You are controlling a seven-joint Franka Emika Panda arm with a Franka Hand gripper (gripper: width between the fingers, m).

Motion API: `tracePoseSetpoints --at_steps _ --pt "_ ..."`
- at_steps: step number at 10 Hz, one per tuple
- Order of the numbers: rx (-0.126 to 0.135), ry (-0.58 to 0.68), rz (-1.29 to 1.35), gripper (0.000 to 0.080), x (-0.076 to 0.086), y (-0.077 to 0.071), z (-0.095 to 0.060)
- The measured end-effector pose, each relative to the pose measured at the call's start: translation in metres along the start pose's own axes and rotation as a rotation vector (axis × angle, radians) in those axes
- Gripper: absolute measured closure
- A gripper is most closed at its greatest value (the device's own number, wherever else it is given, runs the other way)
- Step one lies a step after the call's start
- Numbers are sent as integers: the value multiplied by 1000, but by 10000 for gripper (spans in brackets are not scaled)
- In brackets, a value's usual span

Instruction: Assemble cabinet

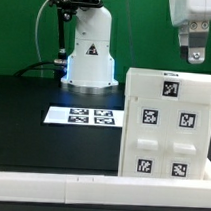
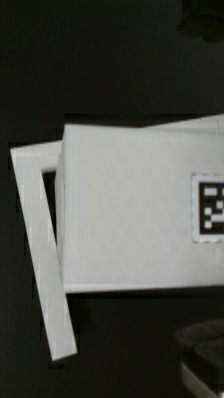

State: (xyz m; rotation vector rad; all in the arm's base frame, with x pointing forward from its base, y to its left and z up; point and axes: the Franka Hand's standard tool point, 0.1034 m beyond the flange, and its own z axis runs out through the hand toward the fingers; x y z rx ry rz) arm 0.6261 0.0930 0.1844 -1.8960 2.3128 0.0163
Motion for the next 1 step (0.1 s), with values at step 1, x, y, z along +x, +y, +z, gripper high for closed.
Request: tracePoseSetpoints --at_steps 1 --pt "0 0 -1 3 0 0 0"
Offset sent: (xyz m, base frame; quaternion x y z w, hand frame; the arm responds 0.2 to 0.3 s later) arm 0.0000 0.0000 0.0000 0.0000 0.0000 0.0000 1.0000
